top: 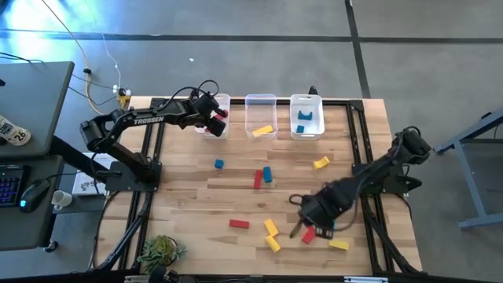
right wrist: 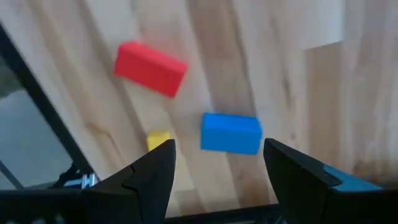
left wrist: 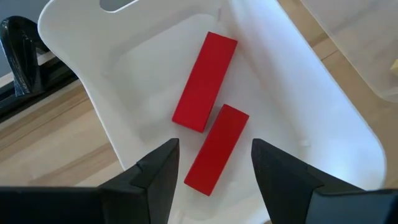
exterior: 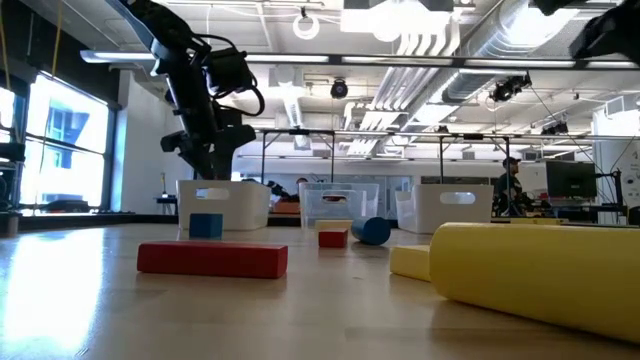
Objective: Sort & place blocks by color
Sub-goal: Put the yellow block into the transparent bin
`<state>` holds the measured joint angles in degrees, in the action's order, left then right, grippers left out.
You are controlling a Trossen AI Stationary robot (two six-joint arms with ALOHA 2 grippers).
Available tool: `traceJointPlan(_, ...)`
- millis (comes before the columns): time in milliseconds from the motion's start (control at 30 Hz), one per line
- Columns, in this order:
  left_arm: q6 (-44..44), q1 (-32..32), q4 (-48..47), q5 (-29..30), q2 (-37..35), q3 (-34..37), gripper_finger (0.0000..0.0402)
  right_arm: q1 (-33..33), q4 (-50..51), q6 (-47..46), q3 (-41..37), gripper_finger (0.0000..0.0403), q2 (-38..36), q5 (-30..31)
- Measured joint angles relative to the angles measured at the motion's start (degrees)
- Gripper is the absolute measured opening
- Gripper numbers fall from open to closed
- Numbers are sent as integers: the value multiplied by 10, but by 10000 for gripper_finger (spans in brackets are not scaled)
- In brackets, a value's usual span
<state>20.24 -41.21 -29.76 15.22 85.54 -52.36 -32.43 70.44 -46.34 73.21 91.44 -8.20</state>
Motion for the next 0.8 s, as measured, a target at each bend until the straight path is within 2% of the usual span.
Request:
traceJointPlan(233,-27,0,0,0,0,0,187,-88,-8,-71,0,232,0,8)
traceJointPlan(433,-26,0,0,0,0,0,187,-155,-24,-180,0,232,5,72)
traceJointPlan(800,-29,0,0,0,0,0,187,-226,-35,-227,0,232,68,76)
